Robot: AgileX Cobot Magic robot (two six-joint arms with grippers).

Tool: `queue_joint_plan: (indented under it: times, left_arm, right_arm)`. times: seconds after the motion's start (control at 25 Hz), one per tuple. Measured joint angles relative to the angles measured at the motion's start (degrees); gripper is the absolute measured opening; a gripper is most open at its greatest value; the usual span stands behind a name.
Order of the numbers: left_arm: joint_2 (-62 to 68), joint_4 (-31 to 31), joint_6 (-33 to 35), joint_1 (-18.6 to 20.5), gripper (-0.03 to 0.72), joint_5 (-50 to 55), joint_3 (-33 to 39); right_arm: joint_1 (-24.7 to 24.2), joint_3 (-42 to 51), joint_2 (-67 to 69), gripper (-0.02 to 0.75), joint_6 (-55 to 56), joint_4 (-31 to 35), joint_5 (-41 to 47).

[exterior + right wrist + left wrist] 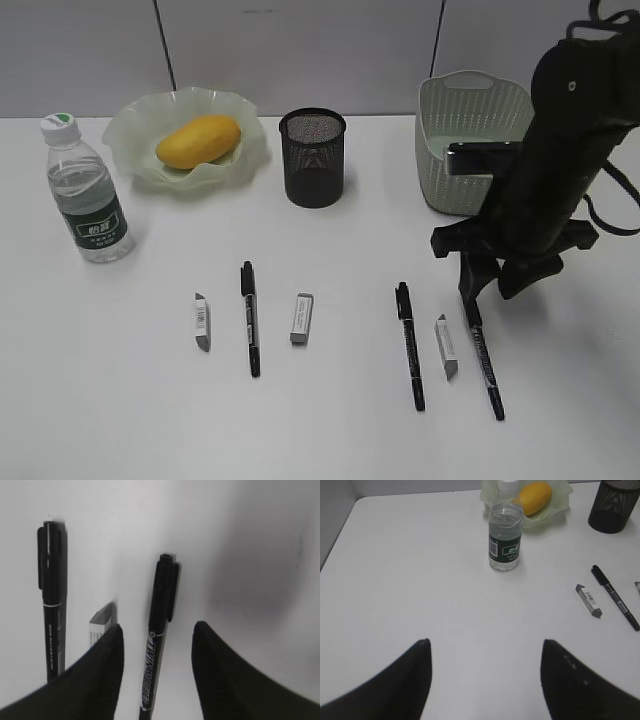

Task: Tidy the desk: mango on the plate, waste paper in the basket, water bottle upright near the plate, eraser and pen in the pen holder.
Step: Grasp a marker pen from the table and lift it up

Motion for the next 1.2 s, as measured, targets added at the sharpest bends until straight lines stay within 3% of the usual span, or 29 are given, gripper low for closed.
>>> queue_joint_plan:
  times: [0.24, 0.68, 0.92, 1.2]
  left_arm:
    - [0.0, 0.0, 0.0, 0.0, 0.515, 0.0, 0.0]
    - [0.0, 0.0, 0.0, 0.0, 0.515, -0.06, 0.0]
    - [0.0, 0.0, 0.0, 0.0, 0.515, -0.11, 0.0]
    - [0.0, 0.0, 0.0, 0.0, 0.515, -0.11, 0.0]
  right_arm:
    - [0.0, -0.43, 3.17, 0.31, 1.35, -0.13, -1.46]
    - [0.0, -2.53, 7.57, 0.299, 1.68, -0.24, -2.01]
    - [0.0, -2.69, 7.57, 0.141, 1.79, -0.42, -2.01]
    - [0.22, -2.74, 3.07, 0.142, 2.94, -3.29, -3.89]
